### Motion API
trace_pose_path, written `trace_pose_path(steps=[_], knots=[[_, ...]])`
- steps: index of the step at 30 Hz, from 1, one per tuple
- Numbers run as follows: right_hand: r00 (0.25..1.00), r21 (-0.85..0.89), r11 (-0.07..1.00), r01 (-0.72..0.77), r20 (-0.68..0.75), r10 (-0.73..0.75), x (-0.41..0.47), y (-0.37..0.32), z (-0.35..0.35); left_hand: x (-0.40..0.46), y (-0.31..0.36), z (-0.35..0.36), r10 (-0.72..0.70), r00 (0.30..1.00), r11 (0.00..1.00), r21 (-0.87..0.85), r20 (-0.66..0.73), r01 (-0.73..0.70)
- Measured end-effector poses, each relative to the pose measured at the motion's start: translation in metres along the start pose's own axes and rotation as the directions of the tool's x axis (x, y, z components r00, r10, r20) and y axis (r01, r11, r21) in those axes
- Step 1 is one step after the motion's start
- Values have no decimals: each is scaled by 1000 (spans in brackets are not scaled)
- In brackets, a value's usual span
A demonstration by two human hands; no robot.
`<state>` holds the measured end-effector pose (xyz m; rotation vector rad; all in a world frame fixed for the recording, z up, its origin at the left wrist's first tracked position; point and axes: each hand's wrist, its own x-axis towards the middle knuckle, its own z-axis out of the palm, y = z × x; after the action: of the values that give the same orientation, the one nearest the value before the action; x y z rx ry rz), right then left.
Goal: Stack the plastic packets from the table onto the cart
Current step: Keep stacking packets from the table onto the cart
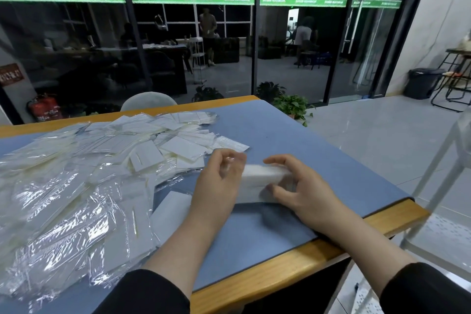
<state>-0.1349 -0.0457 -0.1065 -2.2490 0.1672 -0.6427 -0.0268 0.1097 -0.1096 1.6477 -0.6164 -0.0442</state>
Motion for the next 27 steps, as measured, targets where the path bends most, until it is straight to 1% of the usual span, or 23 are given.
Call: trace_pose_path(steps=[1,3,4,5,6,9,10,11,13,15,17,19,23,25,27], knots=[[1000,-9,1000,-2,-23,1,-1,2,-3,-2,0,-3,14,997,997,80,79,-21],[1000,-59,998,-11,20,12,-3,8,-9,-5,-4,-8,40,965,943,310,260,-123],[998,-93,995,-25,63,31,-4,11,-11,-4,-6,-8,57,950,907,382,308,-178],[995,-114,993,-44,89,54,-6,15,-11,-5,-4,-7,73,944,888,409,323,-209],[994,-114,992,-58,88,68,-7,16,-11,-6,-5,-6,70,945,886,415,319,-206],[999,-115,993,-24,45,29,-11,10,-8,-7,-1,-11,2,964,926,364,267,-103],[999,-117,993,-3,43,8,-12,5,-9,-8,2,-14,-28,970,942,330,241,-55],[999,-113,994,7,34,-3,-13,0,-15,-9,8,-16,-28,976,959,282,215,-34],[1000,-103,995,3,-1,-4,-19,-10,-37,-8,27,-7,20,978,971,229,208,-69],[999,-121,993,-11,-46,6,-27,-16,-67,-4,49,13,61,967,956,263,247,-128],[995,-144,988,-62,-91,49,-39,-18,-102,1,70,42,94,953,938,295,287,-181],[985,-168,976,-140,-129,119,-55,-16,-141,4,92,77,136,923,926,285,360,-247],[948,-275,912,-305,-182,263,-85,-6,-218,4,128,155,182,823,937,159,538,-311],[930,-309,883,-354,-219,297,-98,0,-252,1,145,193,209,773,935,109,599,-337],[916,-365,848,-383,-269,298,-109,7,-280,-1,162,231,228,736,938,59,638,-342]])
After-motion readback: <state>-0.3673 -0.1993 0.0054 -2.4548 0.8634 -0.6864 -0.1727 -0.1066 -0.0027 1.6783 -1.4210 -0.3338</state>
